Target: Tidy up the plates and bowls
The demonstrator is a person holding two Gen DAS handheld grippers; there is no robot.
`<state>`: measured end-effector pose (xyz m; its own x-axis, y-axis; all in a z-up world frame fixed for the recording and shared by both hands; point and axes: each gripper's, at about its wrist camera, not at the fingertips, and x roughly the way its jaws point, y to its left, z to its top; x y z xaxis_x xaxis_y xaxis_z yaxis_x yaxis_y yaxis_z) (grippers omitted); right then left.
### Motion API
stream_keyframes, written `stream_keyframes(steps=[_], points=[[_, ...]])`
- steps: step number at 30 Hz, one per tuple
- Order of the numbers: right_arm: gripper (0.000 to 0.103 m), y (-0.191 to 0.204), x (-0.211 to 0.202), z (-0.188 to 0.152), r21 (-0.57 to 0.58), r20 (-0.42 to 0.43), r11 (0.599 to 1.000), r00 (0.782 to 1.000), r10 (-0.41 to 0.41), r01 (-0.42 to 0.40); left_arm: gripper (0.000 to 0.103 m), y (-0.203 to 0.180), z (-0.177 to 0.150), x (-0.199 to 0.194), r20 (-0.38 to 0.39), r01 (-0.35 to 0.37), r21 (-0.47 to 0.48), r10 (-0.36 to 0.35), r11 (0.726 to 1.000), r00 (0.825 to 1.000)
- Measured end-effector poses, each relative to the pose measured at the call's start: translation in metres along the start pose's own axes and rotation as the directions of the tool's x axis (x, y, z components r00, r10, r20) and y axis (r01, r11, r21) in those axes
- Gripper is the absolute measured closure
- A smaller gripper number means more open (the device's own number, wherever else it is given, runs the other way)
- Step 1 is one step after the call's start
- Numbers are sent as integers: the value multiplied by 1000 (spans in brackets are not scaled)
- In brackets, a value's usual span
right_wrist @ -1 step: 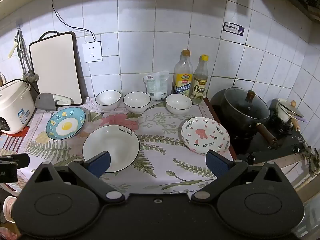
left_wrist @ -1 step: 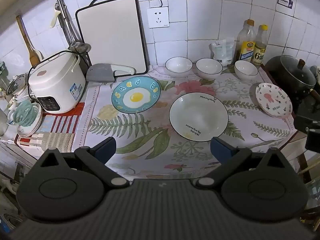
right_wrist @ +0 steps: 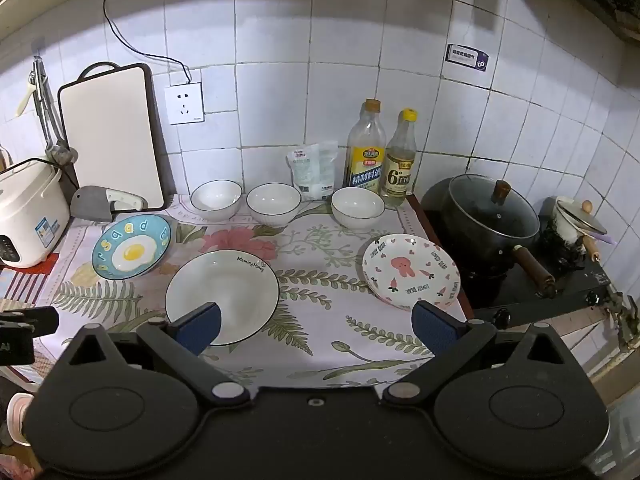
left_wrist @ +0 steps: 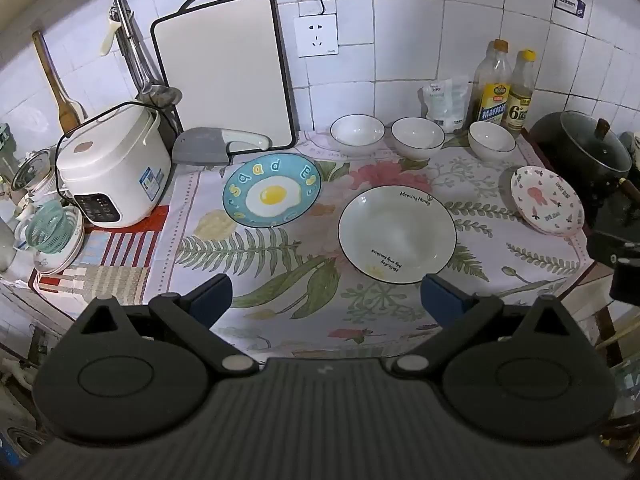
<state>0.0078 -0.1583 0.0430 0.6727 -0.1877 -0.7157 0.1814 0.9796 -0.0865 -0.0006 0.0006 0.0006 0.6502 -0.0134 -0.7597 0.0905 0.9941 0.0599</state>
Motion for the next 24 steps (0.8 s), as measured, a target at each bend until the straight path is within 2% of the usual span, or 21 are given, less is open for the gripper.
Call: stream_keyframes(steps=[5, 9, 14, 24], points=[[0, -1, 0, 2, 3, -17, 1000, 1000, 6, -6, 4, 7, 1, 1, -5, 32, -5, -32, 999, 999], [0, -1, 3, 0, 5, -14, 1000, 1000, 8, -8, 4, 0, 6, -3, -2, 9, 13, -9, 1000, 1000], [0, -2, 2, 2, -12, -10, 1000, 1000, 6, -6, 4, -2, -4, -9, 43, -31, 29, 29, 999, 999], [0, -1, -2, -3, -5, -3, 1000, 1000, 18, -18, 2, 0, -6, -5, 25, -29, 32, 28, 999, 999]])
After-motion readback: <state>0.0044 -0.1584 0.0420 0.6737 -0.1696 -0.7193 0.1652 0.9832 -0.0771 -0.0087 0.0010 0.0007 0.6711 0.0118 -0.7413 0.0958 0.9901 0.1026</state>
